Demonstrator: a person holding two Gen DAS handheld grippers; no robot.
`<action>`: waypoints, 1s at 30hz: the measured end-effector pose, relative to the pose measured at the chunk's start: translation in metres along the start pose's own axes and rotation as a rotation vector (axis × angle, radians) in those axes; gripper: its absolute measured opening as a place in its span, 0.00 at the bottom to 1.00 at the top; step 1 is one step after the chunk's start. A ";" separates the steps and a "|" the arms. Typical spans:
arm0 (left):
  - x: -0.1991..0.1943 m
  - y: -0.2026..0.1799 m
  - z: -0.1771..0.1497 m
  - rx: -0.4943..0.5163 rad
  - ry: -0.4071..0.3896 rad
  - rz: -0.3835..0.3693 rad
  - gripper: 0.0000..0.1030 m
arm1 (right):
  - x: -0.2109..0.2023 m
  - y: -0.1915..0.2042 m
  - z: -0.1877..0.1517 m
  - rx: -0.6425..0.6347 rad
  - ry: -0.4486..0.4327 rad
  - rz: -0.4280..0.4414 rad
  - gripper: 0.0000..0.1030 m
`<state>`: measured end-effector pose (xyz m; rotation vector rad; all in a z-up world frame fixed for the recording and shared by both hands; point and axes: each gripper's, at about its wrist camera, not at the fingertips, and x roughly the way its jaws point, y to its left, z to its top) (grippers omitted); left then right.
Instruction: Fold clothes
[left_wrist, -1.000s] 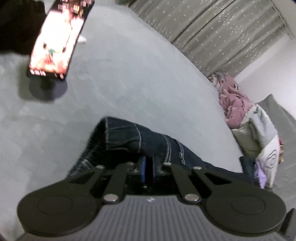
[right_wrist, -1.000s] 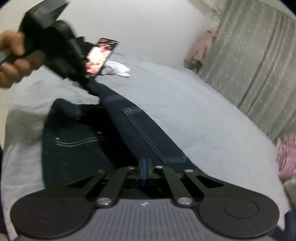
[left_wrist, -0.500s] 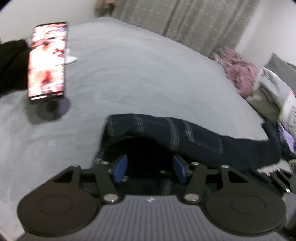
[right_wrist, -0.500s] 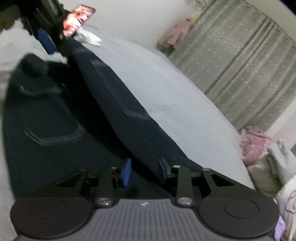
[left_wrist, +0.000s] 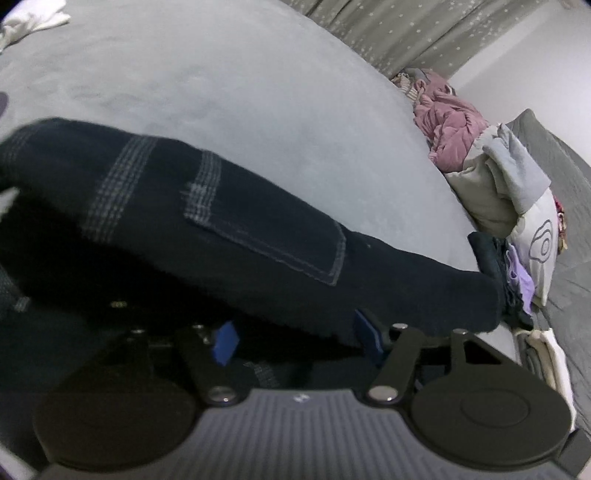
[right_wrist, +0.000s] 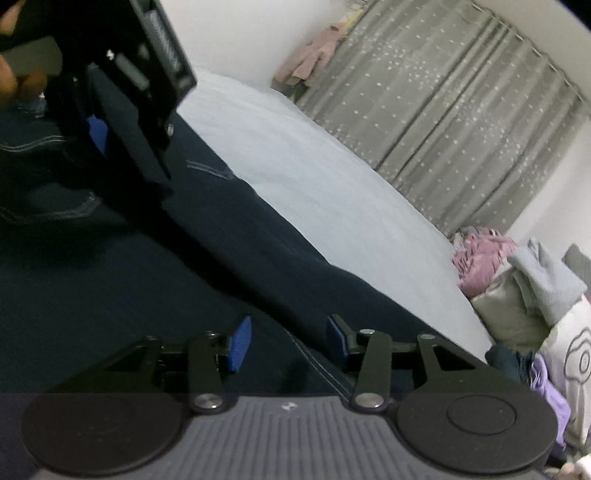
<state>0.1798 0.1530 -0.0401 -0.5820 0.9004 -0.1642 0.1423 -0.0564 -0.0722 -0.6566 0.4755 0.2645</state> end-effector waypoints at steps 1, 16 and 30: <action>0.005 -0.005 -0.001 0.003 -0.012 0.010 0.52 | 0.003 -0.003 -0.003 -0.001 0.001 -0.005 0.45; -0.014 -0.044 -0.012 0.010 -0.333 0.023 0.04 | 0.052 -0.025 -0.029 -0.113 0.003 -0.159 0.48; -0.034 -0.045 -0.022 0.136 -0.266 0.039 0.05 | 0.024 -0.032 -0.054 -0.346 0.005 -0.367 0.05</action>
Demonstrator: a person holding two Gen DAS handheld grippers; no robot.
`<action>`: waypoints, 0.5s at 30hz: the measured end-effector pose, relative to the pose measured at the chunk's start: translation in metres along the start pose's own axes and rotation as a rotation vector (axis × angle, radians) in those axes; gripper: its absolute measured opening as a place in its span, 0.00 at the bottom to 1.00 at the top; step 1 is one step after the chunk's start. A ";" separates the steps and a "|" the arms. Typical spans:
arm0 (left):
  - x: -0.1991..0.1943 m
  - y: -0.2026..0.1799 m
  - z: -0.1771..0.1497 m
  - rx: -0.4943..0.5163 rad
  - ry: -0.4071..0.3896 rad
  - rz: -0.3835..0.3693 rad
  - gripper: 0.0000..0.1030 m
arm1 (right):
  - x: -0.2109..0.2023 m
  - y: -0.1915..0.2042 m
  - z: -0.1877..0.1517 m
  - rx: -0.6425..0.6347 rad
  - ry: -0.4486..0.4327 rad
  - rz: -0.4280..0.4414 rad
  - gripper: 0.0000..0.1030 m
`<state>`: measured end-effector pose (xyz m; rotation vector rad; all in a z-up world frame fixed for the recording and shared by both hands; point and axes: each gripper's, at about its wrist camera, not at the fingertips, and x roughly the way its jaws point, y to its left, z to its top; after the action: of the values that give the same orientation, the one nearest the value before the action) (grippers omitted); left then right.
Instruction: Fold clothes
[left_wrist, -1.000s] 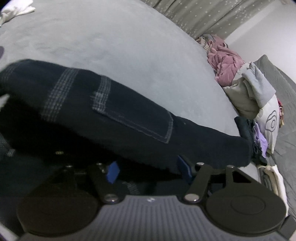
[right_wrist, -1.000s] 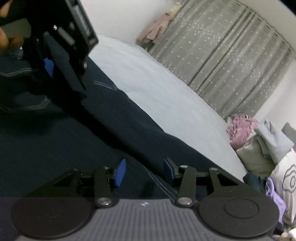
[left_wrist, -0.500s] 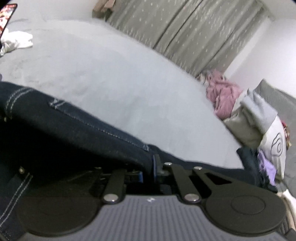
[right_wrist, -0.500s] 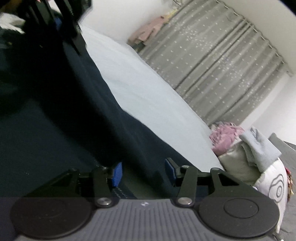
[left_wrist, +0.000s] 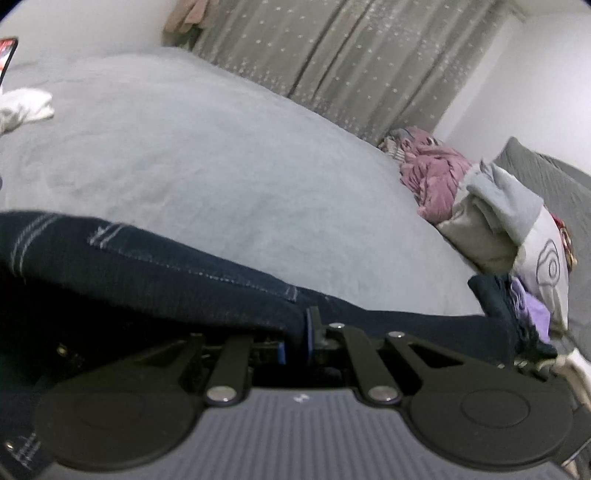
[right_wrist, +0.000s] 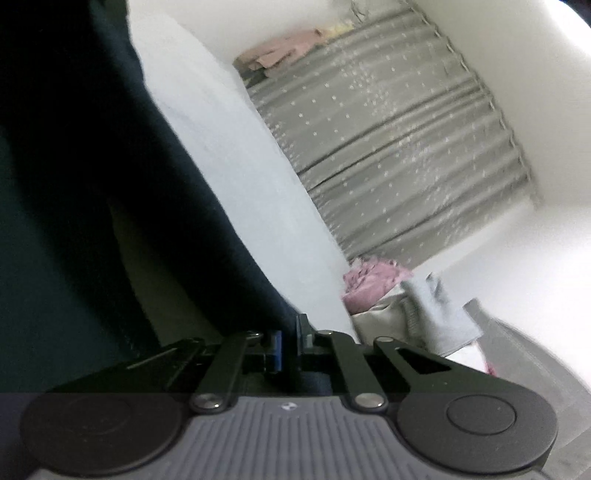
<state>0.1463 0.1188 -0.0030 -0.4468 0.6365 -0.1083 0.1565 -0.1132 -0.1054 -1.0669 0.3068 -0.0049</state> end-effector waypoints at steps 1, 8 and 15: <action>-0.003 0.001 -0.002 0.012 0.011 -0.004 0.05 | -0.012 0.003 -0.003 -0.036 -0.008 -0.009 0.05; -0.026 0.001 -0.025 0.124 0.060 -0.015 0.06 | -0.080 0.018 -0.013 -0.168 -0.029 -0.002 0.06; -0.042 0.008 -0.049 0.172 0.111 -0.013 0.07 | -0.142 0.031 -0.011 -0.226 -0.014 0.065 0.06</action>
<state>0.0834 0.1173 -0.0182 -0.2795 0.7271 -0.1995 0.0131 -0.0860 -0.1022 -1.2799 0.3345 0.0974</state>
